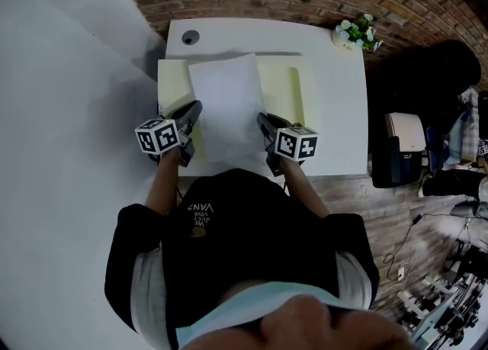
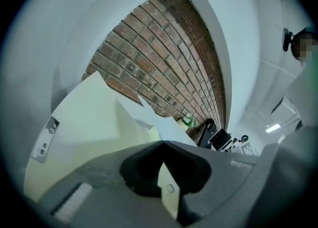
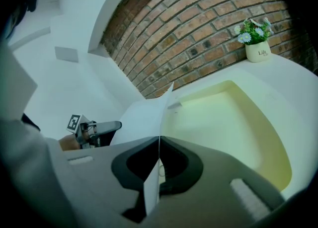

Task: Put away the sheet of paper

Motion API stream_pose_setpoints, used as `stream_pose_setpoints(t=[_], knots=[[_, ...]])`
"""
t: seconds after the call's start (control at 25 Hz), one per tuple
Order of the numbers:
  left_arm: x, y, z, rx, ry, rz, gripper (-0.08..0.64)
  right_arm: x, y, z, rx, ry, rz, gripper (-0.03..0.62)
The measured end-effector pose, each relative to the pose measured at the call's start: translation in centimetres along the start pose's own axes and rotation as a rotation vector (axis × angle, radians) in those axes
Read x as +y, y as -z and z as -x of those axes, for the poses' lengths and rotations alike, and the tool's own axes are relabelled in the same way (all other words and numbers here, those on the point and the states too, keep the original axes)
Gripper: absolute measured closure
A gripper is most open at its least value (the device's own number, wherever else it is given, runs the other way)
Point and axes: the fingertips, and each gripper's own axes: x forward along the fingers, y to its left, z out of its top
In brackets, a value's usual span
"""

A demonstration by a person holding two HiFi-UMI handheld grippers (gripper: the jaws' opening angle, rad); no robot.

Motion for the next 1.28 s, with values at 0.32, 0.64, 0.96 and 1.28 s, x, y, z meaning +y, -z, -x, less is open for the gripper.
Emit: stream_pose_setpoints(t=[0.32,0.64,0.96,1.28], knots=[[0.8,0.4,-0.5,0.025,-0.005,0.002,0.559,-0.1,0.1,-0.3,0.027,0.008,-0.001,0.589],[2.0,1.0,-0.6,0.050,-0.017,0.011,0.560,-0.3,0.1,-0.6,0.040,0.034,0.007,0.546],[3.2,1.4,-0.4,0.062,-0.032,0.026,0.560,-1.2,-0.9,0.1,0.016,0.078,-0.002,0.531],[4.4,1.6,-0.6,0.059,-0.048,0.051,0.560,-1.3,-1.2,0.3,-0.001,0.084,-0.006,0.531]])
